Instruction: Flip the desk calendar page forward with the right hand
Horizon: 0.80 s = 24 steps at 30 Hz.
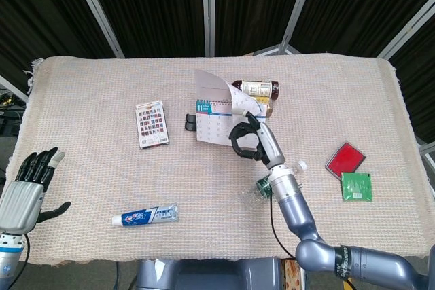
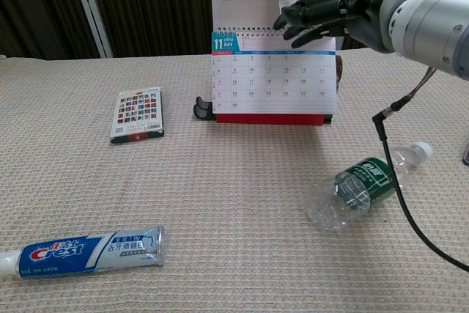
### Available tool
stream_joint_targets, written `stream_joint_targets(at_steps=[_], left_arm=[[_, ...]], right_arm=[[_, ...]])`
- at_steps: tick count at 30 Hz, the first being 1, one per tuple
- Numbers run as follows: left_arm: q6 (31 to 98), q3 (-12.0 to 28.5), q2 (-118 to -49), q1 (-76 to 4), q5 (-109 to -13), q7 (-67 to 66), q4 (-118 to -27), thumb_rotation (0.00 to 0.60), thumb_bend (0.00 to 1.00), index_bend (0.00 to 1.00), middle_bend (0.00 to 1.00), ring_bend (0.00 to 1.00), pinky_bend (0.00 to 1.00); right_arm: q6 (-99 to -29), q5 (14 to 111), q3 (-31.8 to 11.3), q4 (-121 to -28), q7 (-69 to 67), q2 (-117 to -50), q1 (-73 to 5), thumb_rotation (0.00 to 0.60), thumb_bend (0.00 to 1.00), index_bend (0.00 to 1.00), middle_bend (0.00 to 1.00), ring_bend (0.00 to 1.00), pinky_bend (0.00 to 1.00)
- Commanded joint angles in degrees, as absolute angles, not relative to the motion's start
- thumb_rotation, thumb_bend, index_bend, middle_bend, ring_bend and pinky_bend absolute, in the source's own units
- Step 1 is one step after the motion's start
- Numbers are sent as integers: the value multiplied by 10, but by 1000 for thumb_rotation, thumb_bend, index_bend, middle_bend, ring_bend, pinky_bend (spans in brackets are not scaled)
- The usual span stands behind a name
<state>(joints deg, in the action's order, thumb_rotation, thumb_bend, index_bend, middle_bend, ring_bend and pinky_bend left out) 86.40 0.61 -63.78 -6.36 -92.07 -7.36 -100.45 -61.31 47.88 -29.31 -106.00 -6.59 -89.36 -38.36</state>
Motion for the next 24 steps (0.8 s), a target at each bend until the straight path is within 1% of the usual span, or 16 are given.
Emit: stream_joint_targets(at_steps=[1, 2, 3, 5, 6, 7, 9, 10, 14, 16, 21, 24], left_arm=[[865, 7, -638, -63, -920, -73, -1005, 600, 133, 0, 0, 0, 0], [864, 7, -638, -64, -919, -72, -1005, 600, 133, 0, 0, 0, 0], [864, 8, -637, -64, -919, -71, -1005, 600, 133, 0, 0, 0, 0], [862, 9, -638, -65, -916, -71, -1004, 600, 133, 0, 0, 0, 0], [860, 10, -639, -66, -914, -72, -1004, 600, 133, 0, 0, 0, 0], [858, 10, -640, -66, -912, -73, -1004, 600, 133, 0, 0, 0, 0], [852, 10, -642, -69, -911, -76, -1003, 600, 133, 0, 0, 0, 0], [849, 9, -643, -71, -910, -78, -1002, 600, 133, 0, 0, 0, 0], [840, 12, -647, -74, -899, -80, -998, 600, 133, 0, 0, 0, 0], [837, 13, -648, -75, -896, -82, -997, 600, 133, 0, 0, 0, 0], [836, 12, -649, -76, -895, -85, -996, 600, 133, 0, 0, 0, 0], [833, 12, -648, -77, -892, -83, -995, 600, 133, 0, 0, 0, 0]], right_arm=[[-613, 480, -295, -1039, -45, -886, -396, 600, 366, 211, 403, 288, 223], [-612, 479, -295, -1030, -38, -885, -400, 600, 360, 199, 390, 261, 207], [-609, 478, -294, -1020, -31, -884, -404, 600, 350, 175, 352, 208, 172], [-601, 478, -288, -983, -4, -884, -420, 600, 331, 127, 244, 96, 105], [-597, 479, -284, -970, 7, -883, -426, 600, 318, 90, 163, 40, 63], [-593, 480, -280, -958, 18, -882, -432, 600, 307, 56, 89, 9, 33], [-593, 487, -271, -927, 44, -882, -444, 600, 289, 11, 15, 0, 3], [-592, 489, -269, -915, 52, -883, -449, 600, 280, 1, 1, 0, 0], [-599, 498, -265, -882, 78, -881, -461, 600, 263, 0, 0, 0, 0], [-600, 496, -263, -882, 78, -880, -461, 600, 260, 0, 0, 0, 0], [-610, 525, -243, -917, 58, -854, -434, 600, 260, 0, 0, 0, 0], [-626, 578, -209, -964, 34, -816, -393, 600, 261, 0, 0, 0, 0]])
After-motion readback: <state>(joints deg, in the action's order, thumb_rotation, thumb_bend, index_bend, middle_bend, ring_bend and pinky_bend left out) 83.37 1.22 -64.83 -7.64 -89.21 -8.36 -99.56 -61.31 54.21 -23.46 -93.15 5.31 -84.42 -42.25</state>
